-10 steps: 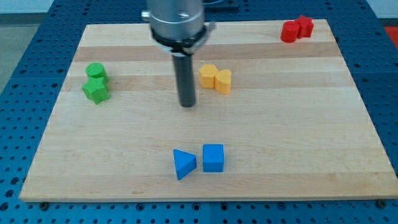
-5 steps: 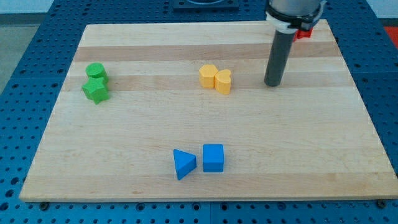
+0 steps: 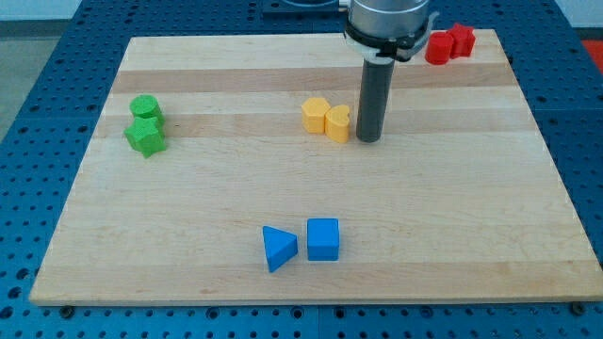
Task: Push yellow heart and yellow hexagon a bit left
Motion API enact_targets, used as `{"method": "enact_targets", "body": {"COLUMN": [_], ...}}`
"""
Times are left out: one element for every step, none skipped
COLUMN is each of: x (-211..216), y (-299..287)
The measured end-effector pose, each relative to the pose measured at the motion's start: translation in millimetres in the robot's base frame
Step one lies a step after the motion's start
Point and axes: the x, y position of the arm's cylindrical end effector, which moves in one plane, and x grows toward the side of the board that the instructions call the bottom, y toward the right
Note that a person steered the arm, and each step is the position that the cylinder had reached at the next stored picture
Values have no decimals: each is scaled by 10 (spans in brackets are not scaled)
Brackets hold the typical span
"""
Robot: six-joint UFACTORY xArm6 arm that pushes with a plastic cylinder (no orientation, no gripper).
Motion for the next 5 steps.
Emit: {"method": "enact_targets", "body": {"x": [-115,-106,-17,104,232], "y": [-49,-290,-534,-683,-770]}}
